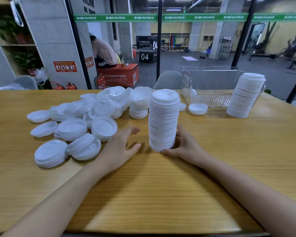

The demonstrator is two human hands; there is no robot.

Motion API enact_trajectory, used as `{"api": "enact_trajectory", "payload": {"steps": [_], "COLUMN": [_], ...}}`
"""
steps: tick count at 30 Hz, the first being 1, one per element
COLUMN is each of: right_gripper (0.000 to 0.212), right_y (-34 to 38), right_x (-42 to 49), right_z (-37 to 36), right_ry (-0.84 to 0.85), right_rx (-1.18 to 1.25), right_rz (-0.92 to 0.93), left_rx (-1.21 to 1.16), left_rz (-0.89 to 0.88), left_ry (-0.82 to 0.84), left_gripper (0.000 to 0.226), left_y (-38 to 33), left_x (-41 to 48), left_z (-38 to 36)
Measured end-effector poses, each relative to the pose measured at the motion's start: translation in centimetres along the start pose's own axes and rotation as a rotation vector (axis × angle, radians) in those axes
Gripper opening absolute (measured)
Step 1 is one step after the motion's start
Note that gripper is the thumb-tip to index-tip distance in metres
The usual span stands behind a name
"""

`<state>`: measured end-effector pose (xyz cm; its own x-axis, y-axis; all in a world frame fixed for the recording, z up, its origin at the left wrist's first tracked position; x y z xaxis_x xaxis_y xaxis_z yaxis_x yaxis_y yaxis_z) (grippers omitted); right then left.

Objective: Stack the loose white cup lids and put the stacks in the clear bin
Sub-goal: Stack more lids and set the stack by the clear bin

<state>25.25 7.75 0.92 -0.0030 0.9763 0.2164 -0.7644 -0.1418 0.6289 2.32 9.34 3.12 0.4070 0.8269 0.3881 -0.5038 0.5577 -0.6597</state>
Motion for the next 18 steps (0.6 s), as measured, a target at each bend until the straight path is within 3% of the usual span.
{"api": "enact_trajectory", "payload": {"steps": [4,9,11,15,18], "right_gripper": [0.104,0.091,0.089,0.089,0.088], "right_y": [1.6,2.4,2.4,2.4,2.4], "right_x": [-0.2,-0.6,-0.7,-0.9,-1.0], "right_z": [-1.0,-1.3,-1.3,-1.3,-1.3], "right_ry": [-0.039,-0.107,-0.105,-0.09,-0.085], "right_rx": [-0.041,-0.127,-0.146,-0.138,-0.132], "right_rz": [0.028,0.012,0.005,0.004,0.004], "left_rx": [-0.003,0.007,0.061,0.354,0.568], "left_rz": [0.059,0.076,0.032,-0.07,0.12], "left_ry": [0.084,0.136,0.058,-0.262,-0.247], "left_gripper": [0.044,0.044,0.039,0.04,0.065], "left_y": [0.2,0.1,-0.1,-1.2,0.6], "left_x": [0.1,-0.1,-0.2,0.2,0.9], "left_z": [-1.3,-1.1,0.1,3.9,5.1]}}
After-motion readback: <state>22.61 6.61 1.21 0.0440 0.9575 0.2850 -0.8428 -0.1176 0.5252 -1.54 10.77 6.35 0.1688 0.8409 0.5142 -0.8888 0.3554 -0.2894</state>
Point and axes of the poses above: each hand's wrist, its own x-axis towards the middle knuckle, its own z-axis out of the back of the hand, y = z × x, the point moved 5 cm from there along x, towards the middle knuckle, and after that the axes turned 8 degrees about -x, right-handed, at the moved point
